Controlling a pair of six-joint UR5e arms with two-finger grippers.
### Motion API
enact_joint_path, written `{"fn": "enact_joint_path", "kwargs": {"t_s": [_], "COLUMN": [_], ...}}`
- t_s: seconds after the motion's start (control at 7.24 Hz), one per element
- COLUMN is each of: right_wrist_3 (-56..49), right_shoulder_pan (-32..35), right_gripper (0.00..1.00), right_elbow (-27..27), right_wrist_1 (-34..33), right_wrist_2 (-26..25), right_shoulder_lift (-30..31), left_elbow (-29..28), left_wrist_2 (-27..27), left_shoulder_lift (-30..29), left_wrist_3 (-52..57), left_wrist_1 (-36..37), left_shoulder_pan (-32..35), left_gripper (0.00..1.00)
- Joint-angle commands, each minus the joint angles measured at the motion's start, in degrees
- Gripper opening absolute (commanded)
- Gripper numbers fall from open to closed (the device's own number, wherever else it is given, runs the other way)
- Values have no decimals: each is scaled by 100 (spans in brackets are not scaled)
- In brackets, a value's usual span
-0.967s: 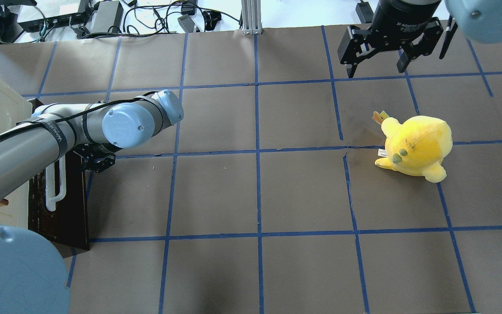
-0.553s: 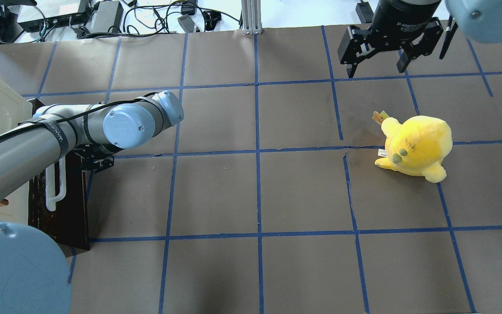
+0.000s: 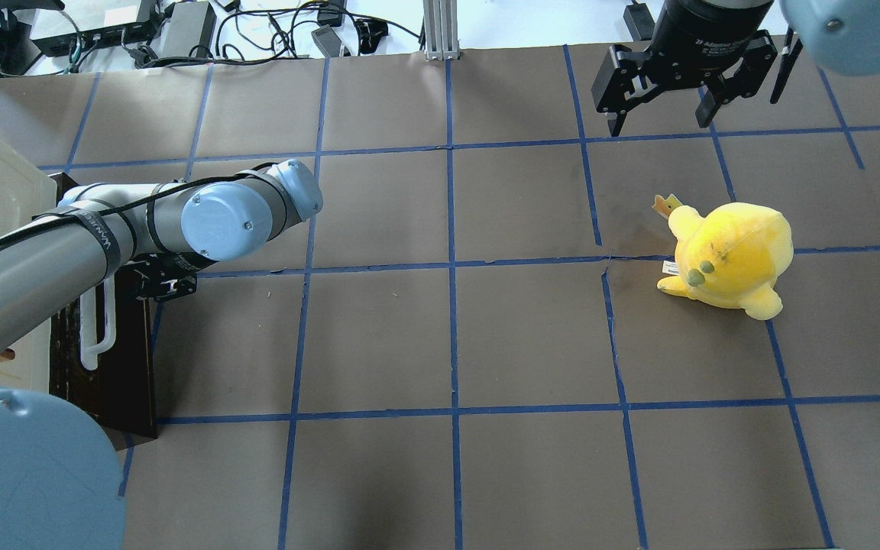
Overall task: Pull drawer sideways
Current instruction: 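Lower the open left gripper around the white drawer handle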
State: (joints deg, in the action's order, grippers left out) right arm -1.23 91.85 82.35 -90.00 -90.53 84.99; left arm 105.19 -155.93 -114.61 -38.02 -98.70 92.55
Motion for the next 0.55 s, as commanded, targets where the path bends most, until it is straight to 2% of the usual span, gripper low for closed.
{"fn": "enact_joint_path", "kwargs": {"t_s": [0.0,0.14,0.41], "right_wrist_3": [0,0,0], "right_shoulder_pan": [0,0,0], "right_gripper": [100,100,100], "right_elbow": [0,0,0], "right_wrist_1": [0,0,0], "right_wrist_2": [0,0,0], "right_shoulder_lift": [0,0,0], "left_elbow": [-7,-7,-7], "left_wrist_2": [1,1,18], "left_shoulder_lift": [0,9,9], "left_wrist_3": [-4,5,-4], "left_wrist_1": [0,9,18], "left_shoulder_pan": [0,0,0], "left_gripper": [64,64,51]}}
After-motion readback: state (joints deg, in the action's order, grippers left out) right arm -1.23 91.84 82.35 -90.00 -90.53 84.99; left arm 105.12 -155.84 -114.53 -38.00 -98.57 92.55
